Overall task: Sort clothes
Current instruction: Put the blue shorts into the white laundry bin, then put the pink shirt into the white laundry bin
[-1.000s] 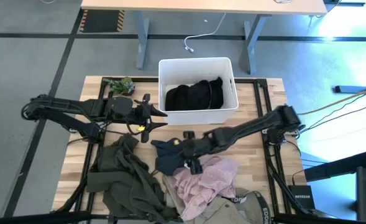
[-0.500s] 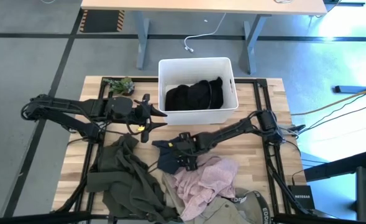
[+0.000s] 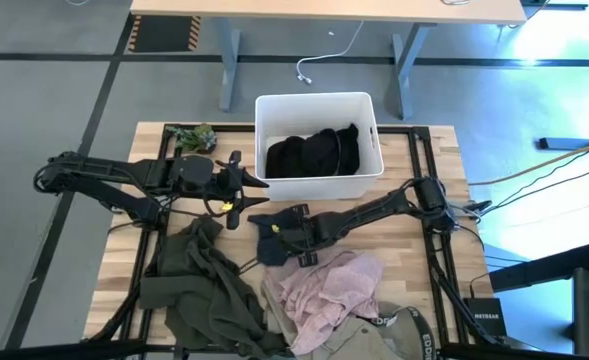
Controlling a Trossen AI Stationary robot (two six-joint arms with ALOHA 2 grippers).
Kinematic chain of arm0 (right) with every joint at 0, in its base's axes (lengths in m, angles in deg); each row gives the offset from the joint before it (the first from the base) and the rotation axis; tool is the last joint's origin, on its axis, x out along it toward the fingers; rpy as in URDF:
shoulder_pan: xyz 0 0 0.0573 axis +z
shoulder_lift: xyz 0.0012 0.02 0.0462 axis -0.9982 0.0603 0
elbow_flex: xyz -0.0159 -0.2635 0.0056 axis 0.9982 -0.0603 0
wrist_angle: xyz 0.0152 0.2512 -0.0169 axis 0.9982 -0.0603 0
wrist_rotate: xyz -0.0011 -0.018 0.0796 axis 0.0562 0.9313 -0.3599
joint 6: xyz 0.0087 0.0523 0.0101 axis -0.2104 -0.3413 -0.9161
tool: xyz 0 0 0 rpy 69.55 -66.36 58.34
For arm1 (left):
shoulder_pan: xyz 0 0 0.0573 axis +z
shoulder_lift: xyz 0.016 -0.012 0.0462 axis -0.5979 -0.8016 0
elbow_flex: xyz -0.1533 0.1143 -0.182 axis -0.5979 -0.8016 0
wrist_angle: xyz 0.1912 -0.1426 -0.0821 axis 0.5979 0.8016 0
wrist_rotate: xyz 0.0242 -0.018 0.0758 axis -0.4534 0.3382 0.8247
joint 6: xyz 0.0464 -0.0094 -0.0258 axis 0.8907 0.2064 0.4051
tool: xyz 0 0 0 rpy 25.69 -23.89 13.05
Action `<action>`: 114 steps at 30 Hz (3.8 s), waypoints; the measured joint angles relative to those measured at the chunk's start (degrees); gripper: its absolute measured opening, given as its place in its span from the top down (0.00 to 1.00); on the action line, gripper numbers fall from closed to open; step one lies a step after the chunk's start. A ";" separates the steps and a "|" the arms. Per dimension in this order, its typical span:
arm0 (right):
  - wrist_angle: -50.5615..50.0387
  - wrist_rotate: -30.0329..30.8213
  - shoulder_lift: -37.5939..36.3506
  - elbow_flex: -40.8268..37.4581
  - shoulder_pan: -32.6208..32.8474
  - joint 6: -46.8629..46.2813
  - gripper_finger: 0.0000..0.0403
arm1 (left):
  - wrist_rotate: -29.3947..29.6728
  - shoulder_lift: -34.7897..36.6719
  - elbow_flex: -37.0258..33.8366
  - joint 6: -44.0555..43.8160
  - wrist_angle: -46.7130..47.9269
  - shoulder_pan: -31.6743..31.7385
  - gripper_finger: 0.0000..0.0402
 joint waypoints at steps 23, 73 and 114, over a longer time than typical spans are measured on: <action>-3.39 27.45 -32.54 4.33 1.76 4.17 0.93 | 6.45 1.01 0.02 0.21 0.04 0.05 0.63; -25.77 -10.95 -32.34 14.91 1.12 -17.63 0.46 | 6.36 0.98 0.02 -1.78 0.53 -0.06 0.63; -17.68 -7.92 -13.25 -12.04 21.83 -36.43 0.46 | 6.12 0.92 0.01 2.71 -3.55 0.05 0.63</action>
